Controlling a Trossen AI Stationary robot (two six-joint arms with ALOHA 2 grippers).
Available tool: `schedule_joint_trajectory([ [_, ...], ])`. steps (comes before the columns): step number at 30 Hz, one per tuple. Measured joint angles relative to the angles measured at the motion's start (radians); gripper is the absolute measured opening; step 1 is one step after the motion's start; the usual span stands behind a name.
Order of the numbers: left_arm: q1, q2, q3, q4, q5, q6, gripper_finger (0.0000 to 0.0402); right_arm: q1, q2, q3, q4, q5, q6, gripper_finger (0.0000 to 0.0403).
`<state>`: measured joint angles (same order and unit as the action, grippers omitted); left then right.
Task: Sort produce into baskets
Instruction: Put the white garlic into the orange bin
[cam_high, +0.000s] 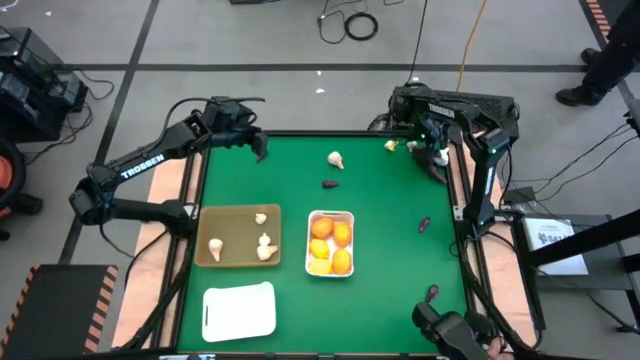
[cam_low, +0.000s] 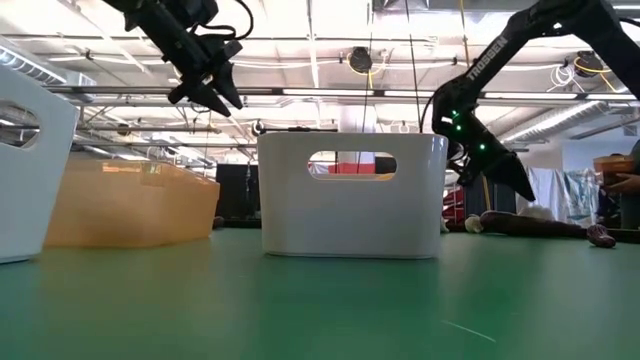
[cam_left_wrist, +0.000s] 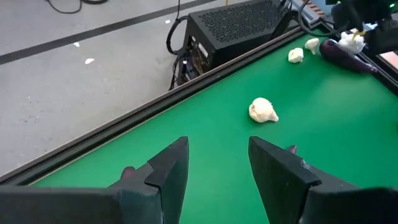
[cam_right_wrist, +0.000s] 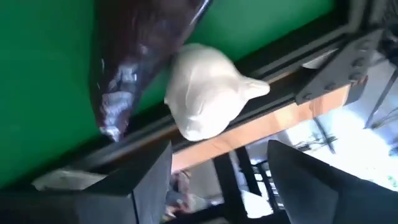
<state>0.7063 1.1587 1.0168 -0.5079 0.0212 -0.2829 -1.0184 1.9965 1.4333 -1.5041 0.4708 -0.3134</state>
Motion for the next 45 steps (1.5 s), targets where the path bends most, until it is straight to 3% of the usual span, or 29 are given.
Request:
schedule_joint_trajectory([
  [19, 0.0, 0.0, 0.0, 0.002, -0.001, 0.037, 0.0176, -0.007, 0.049, -0.056, 0.086, -0.06, -0.136, 0.0253],
  [24, 0.0, 0.0, 0.0, -0.002, -0.001, 0.036, 0.0176, 0.006, 0.116, -0.056, 0.09, 0.004, -0.151, 0.0249],
  [29, 0.0, 0.0, 0.0, -0.003, -0.012, 0.036, 0.0176, 0.007, 0.13, -0.054, 0.085, 0.025, -0.143, 0.0216],
  [35, 0.0, 0.0, 0.0, 0.007, -0.027, 0.036, 0.0176, 0.006, 0.09, -0.056, 0.084, 0.029, -0.142, 0.018],
  [45, 0.001, 0.0, 0.0, 0.04, -0.03, 0.033, 0.0176, 0.054, -0.068, -0.047, 0.099, 0.108, -0.122, 0.0181],
])
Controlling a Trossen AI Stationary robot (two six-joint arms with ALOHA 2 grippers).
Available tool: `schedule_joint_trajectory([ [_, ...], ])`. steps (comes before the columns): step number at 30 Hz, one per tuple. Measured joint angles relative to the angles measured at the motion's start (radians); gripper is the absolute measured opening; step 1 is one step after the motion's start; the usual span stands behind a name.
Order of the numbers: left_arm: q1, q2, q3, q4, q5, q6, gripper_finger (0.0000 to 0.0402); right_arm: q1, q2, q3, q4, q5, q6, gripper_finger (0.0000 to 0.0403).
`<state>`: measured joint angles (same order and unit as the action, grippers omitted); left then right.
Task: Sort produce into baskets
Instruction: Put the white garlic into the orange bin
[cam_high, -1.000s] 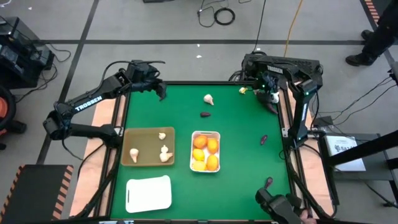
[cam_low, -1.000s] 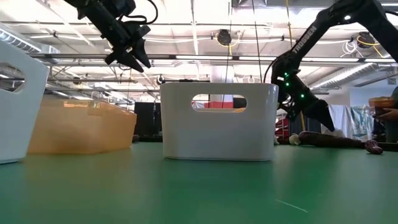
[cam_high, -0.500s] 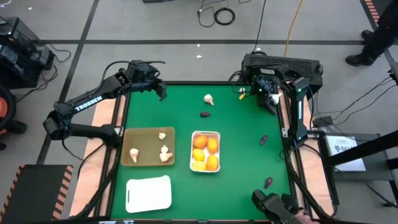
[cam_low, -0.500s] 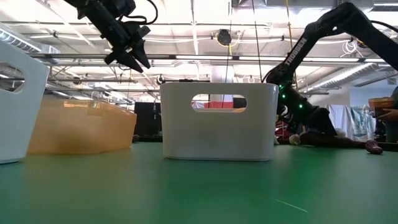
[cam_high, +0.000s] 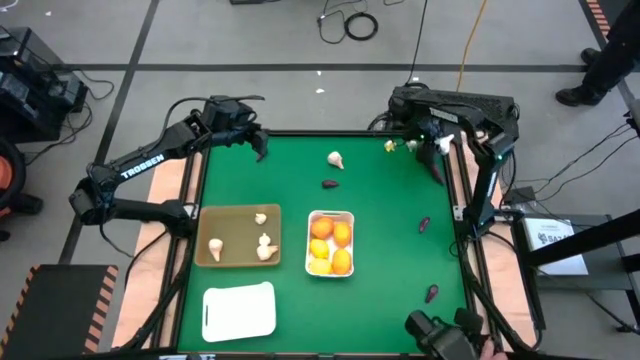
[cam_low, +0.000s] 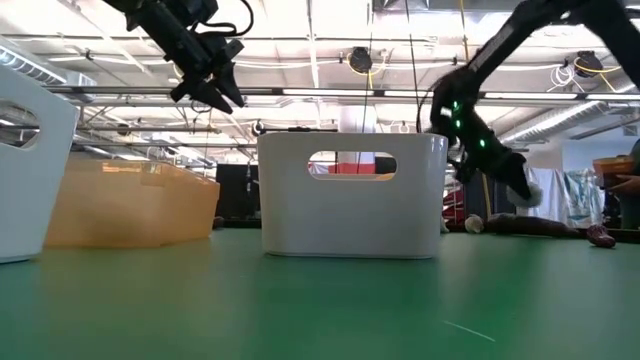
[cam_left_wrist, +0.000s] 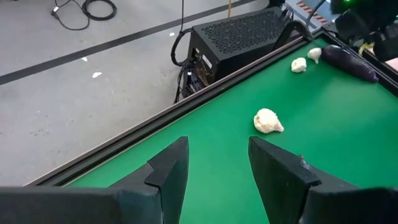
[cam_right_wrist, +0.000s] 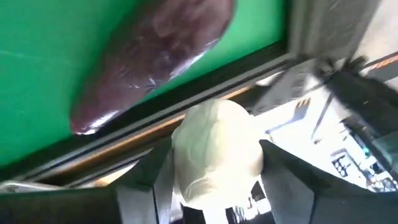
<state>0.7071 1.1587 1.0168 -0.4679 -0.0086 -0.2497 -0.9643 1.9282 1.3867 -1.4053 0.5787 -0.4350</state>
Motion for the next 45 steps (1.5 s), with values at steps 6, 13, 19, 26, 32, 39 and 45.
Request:
schedule_joint_trajectory([
  [6, 0.0, 0.0, 0.0, 0.015, 0.0, -0.012, 0.0176, 0.07, -0.137, 0.044, 0.055, -0.285, 0.041, 0.0183],
  [13, -0.001, 0.0, 0.0, 0.013, 0.0, -0.051, 0.0176, 0.223, -0.258, 0.045, 0.321, -0.908, 0.203, 0.0181],
  [19, -0.001, 0.0, 0.0, -0.026, 0.005, -0.075, 0.0176, 0.467, -0.249, 0.045, 0.663, -1.004, 0.23, 0.0184],
  [26, -0.001, 0.0, 0.0, -0.141, 0.009, -0.086, 0.0176, 0.712, -0.133, 0.045, 1.148, -1.007, 0.081, 0.0187],
  [32, -0.001, 0.0, 0.0, -0.151, 0.008, -0.087, 0.0176, 0.706, -0.013, 0.045, 1.478, -1.118, 0.06, 0.0187],
  [39, 0.002, 0.0, 0.0, -0.176, -0.023, -0.086, 0.0176, 0.784, 0.21, 0.044, 2.023, -1.281, 0.303, 0.0187],
  [45, 0.001, 0.0, 0.0, -0.223, -0.024, -0.087, 0.0176, 0.789, 0.307, 0.048, 2.263, -1.248, 0.51, 0.0188],
])
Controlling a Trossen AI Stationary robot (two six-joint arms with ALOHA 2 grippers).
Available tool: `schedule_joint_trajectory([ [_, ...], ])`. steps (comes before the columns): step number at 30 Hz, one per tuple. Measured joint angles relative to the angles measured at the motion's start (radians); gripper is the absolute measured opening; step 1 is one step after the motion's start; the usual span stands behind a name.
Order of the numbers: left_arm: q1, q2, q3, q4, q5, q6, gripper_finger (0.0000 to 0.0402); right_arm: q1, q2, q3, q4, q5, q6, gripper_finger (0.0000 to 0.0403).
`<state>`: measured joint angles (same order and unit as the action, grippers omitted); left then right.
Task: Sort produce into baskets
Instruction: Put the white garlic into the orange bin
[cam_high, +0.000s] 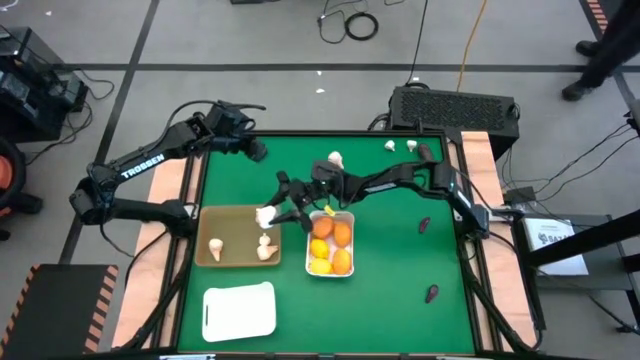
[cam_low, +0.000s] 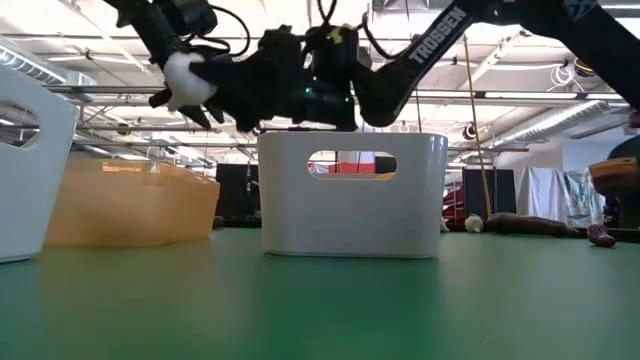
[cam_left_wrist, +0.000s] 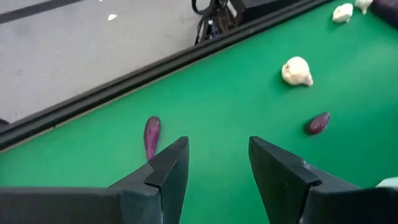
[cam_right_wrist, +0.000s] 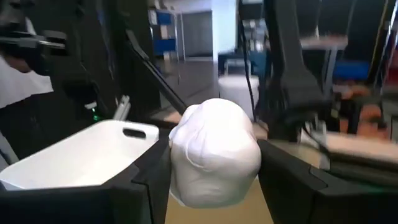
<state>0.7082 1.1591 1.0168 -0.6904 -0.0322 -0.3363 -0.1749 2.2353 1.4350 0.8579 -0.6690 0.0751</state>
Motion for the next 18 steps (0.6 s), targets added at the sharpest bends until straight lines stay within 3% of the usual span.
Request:
schedule_joint_trajectory([
  [4, -0.004, 0.0, 0.0, -0.019, -0.002, 0.001, 0.0176, 0.001, 0.001, 0.041, -0.124, 0.009, 0.01, 0.0201],
  [10, -0.004, 0.0, 0.0, 0.009, -0.01, 0.002, 0.0176, 0.01, 0.0, 0.097, -0.266, 0.012, -0.009, 0.0258],
  [18, -0.004, 0.0, 0.0, 0.023, -0.011, 0.028, 0.0176, -0.007, 0.0, 0.105, -0.286, 0.05, 0.011, 0.0298],
])
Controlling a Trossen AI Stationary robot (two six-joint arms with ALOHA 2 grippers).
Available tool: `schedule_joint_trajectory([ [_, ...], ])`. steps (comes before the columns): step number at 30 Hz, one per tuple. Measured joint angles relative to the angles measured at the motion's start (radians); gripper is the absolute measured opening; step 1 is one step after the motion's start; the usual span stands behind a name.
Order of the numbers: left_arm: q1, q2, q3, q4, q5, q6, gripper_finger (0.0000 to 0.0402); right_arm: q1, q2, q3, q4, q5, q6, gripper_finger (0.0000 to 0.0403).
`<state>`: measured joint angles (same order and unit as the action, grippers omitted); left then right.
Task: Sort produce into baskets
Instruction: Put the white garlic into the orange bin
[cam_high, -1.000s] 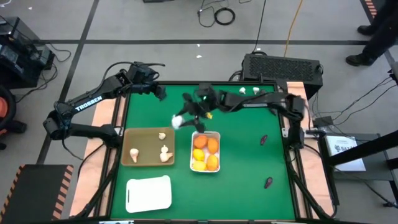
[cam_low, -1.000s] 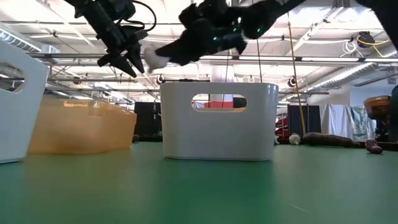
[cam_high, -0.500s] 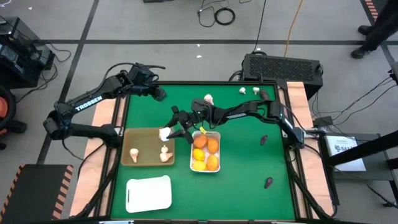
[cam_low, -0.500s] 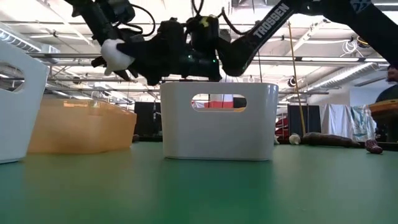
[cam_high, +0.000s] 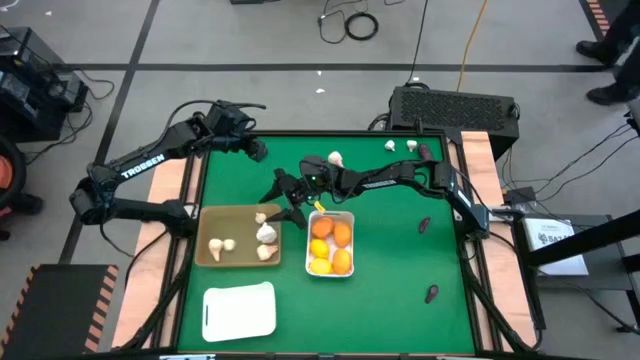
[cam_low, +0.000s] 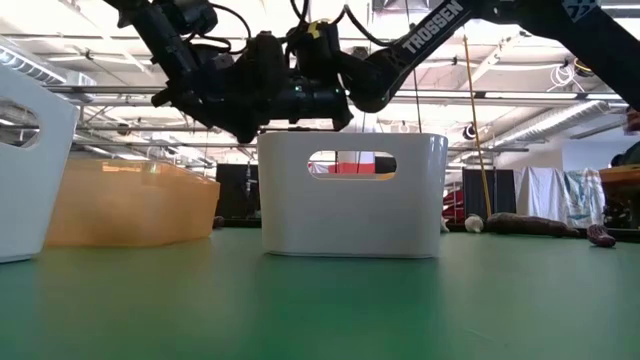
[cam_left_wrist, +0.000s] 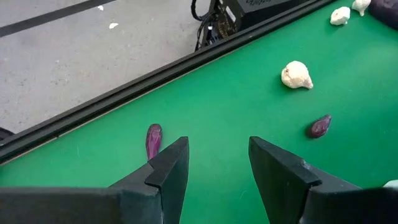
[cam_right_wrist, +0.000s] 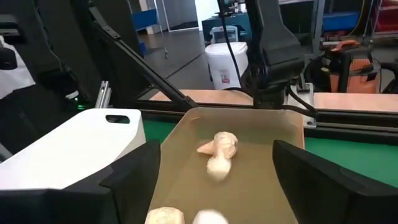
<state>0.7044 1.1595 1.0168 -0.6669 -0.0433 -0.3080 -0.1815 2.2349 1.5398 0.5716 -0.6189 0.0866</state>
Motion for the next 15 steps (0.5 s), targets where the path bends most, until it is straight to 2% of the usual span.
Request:
schedule_joint_trajectory([
  [3, 0.0, 0.0, 0.0, -0.002, 0.0, 0.0, 0.0176, -0.013, -0.01, 0.0, -0.031, 0.004, 0.006, 0.0299],
  [6, 0.0, 0.0, 0.0, -0.016, 0.0, 0.0, 0.0176, -0.042, -0.073, 0.007, -0.206, 0.045, 0.031, 0.0299],
  [10, 0.0, 0.0, -0.009, -0.021, 0.0, 0.008, 0.0176, -0.11, -0.189, 0.062, -0.589, 0.1, 0.055, 0.0299],
  [12, 0.0, 0.0, -0.017, -0.021, 0.0, 0.009, 0.0176, -0.15, -0.239, 0.097, -0.809, 0.178, 0.033, 0.0299],
  [15, 0.0, 0.0, -0.048, 0.045, 0.0, 0.002, 0.0176, -0.217, -0.293, 0.139, -1.103, 0.357, 0.005, 0.0299],
])
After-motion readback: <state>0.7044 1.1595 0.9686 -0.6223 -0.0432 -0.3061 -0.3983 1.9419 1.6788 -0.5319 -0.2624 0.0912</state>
